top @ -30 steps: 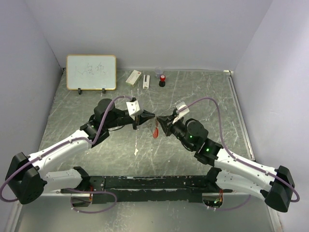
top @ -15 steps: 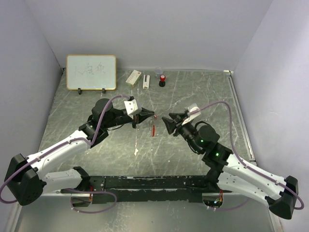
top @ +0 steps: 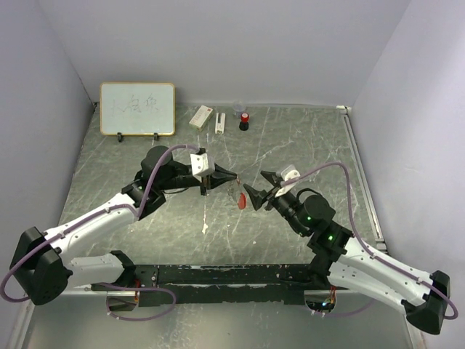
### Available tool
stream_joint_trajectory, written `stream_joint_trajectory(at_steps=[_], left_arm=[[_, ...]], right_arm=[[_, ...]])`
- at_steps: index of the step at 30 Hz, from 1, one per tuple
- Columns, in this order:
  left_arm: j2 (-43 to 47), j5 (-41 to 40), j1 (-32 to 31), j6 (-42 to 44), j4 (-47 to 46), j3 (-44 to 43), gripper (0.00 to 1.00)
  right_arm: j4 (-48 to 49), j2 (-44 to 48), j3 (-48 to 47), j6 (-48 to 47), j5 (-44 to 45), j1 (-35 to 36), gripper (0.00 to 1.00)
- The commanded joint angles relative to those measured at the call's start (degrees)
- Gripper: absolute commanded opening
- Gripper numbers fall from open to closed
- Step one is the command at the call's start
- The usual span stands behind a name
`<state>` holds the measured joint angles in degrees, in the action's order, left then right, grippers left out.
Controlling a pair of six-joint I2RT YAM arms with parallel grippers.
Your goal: Put the keys on the keyring
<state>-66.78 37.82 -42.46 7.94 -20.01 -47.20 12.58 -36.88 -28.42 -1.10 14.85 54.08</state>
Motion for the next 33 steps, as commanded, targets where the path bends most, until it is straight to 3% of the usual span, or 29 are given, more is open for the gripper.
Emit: stream_joint_trajectory(at_steps=[1, 9, 15, 22, 33], left_arm=[[-0.14, 8.01, 0.6, 0.32, -3.96, -2.15, 0.07], [-0.25, 13.32, 2.43, -0.23, -3.13, -2.9, 0.07], [-1.33, 14.78, 2.82, -2.39, -5.15, -2.92, 0.07], [-2.13, 15.48, 2.88, -3.37, -5.79, -3.18, 0.07], [-2.02, 15.13, 2.95, -4.01, -6.25, -2.94, 0.07]], right_arm=[[3.96, 3.1, 2.65, -5.29, -4.22, 0.04, 0.63], [4.0, 8.97, 5.74, -8.32, -7.68, -0.07, 0.61], [3.49, 6.98, 4.21, -8.04, -10.45, -0.02, 0.48], [5.06, 3.91, 3.41, -7.99, -12.82, -0.03, 0.43], [6.71, 1.46, 3.66, -6.57, -13.98, -0.09, 0.48]])
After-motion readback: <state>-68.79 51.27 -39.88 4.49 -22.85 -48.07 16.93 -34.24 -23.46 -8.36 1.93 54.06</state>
